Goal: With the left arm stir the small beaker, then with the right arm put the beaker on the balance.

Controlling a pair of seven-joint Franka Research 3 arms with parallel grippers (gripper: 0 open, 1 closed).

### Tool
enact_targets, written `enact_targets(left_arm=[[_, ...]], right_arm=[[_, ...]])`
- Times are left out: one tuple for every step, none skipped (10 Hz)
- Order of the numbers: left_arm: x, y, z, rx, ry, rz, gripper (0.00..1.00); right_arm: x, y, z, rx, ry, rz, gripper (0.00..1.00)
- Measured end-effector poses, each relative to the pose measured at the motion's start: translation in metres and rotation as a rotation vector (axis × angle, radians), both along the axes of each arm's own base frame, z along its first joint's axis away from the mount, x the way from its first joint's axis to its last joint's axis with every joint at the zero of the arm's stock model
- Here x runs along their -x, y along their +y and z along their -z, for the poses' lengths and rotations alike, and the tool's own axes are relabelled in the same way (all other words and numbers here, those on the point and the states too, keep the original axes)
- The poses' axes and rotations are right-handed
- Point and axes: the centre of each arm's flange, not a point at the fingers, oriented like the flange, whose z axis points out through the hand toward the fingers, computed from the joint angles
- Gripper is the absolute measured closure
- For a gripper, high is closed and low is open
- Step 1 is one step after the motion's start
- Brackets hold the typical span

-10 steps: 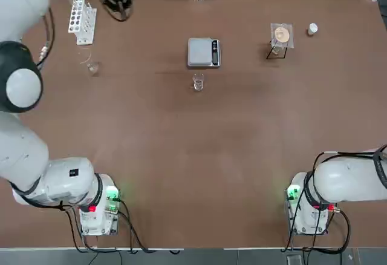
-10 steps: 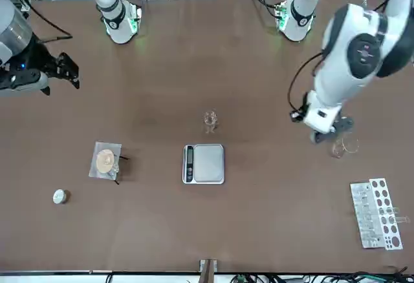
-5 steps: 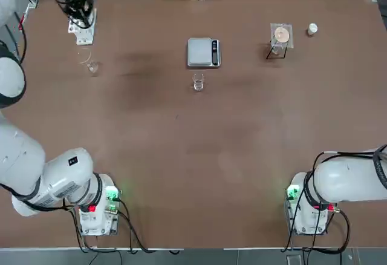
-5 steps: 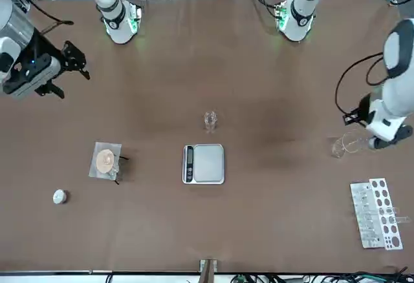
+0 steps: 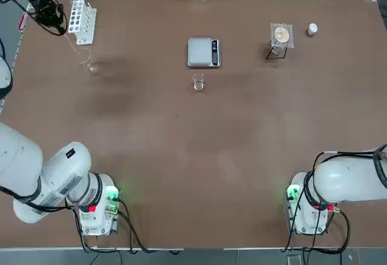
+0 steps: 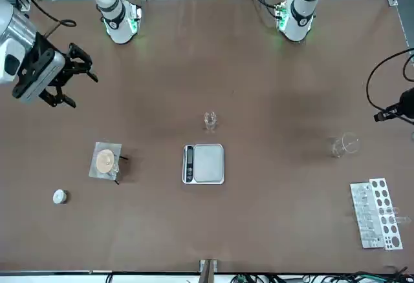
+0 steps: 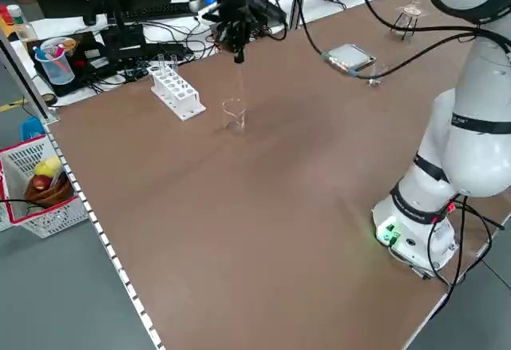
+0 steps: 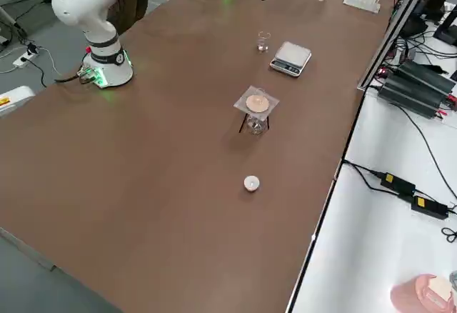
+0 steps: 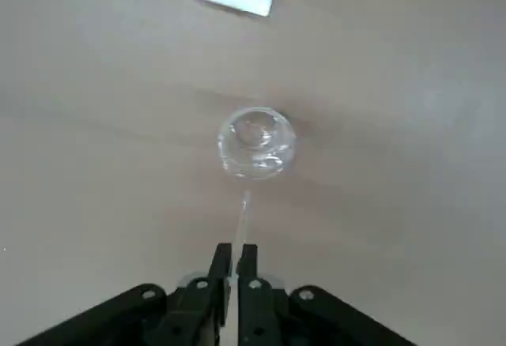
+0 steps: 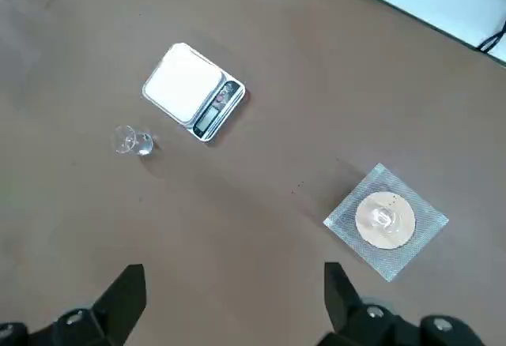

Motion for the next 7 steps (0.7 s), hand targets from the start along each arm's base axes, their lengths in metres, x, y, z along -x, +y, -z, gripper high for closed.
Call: enact_targets(left_arm=[[0.0,0.009,0.008,0.015,-0.001,-0.009,0.93],[-0.003,0.01,0.018,0.032,-0.005,-0.014,0.93],[-0.006,0.01,0.027,0.042,-0.006,-0.014,0.93],[-0.007,0.01,0.034,0.05,-0.001,-0.013,0.93],[-0.009,0.011,0.039,0.054,-0.002,-0.013,0.93],[-0.01,0.012,0.042,0.056,-0.007,-0.015,0.93],[-0.012,0.013,0.045,0.057,-0.012,-0.016,0.93]], right_arm=[[0.0,-0.001,0.0,0.0,-0.006,-0.016,0.0],[0.0,-0.001,0.001,-0.001,-0.013,-0.04,0.0],[-0.001,-0.001,0.003,-0.007,-0.024,-0.07,0.0],[-0.003,0.001,0.009,-0.026,-0.045,-0.107,0.0],[-0.006,0.005,0.018,-0.062,-0.079,-0.156,0.0],[-0.01,0.01,0.033,-0.098,-0.125,-0.211,0.0],[-0.013,0.016,0.052,-0.119,-0.167,-0.263,0.0]])
